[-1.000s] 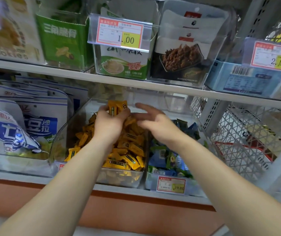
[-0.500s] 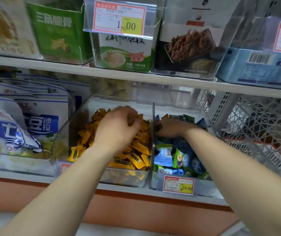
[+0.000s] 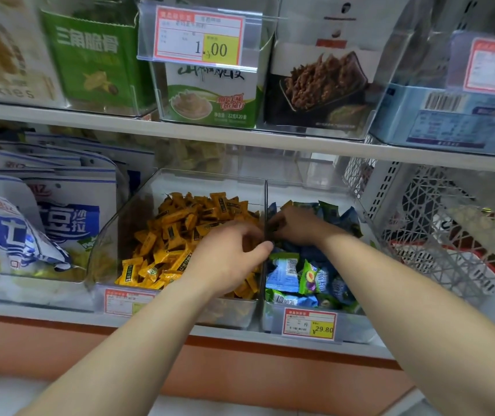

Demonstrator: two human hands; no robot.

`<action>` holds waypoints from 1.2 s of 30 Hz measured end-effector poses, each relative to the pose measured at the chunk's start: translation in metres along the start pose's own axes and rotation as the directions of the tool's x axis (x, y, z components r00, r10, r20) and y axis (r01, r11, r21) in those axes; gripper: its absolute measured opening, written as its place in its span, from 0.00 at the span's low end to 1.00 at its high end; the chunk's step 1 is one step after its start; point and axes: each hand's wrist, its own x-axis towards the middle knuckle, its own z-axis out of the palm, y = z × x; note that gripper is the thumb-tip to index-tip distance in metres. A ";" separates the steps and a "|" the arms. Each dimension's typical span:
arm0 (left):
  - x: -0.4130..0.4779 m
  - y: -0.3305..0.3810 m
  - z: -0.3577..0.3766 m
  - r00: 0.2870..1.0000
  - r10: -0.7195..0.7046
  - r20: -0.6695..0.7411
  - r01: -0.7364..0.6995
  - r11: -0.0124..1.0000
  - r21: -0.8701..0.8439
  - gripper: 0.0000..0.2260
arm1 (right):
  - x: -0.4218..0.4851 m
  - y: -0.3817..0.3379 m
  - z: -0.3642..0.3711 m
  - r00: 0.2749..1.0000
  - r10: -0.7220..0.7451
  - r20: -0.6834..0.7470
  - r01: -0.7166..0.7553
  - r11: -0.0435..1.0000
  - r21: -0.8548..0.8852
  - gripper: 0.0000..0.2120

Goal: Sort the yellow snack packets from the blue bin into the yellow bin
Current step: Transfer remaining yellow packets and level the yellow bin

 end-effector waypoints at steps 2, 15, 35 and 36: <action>0.000 0.000 0.000 1.000 0.003 0.003 -0.003 1.000 -0.002 0.13 | 0.002 0.000 0.001 0.998 0.022 0.067 -0.022 1.000 -0.004 0.16; 0.000 -0.007 0.001 1.000 0.030 0.003 -0.029 0.998 -0.048 0.12 | -0.023 0.018 -0.041 0.906 0.153 -0.395 -0.034 0.956 0.292 0.08; -0.006 -0.006 0.000 1.000 0.023 -0.002 -0.023 0.996 -0.089 0.11 | -0.030 0.019 -0.052 0.991 0.092 0.101 -0.043 0.912 -0.409 0.07; -0.006 -0.006 0.000 1.000 0.022 -0.003 -0.022 0.996 -0.085 0.12 | -0.027 0.018 -0.051 0.996 0.075 0.052 -0.043 0.890 -0.454 0.07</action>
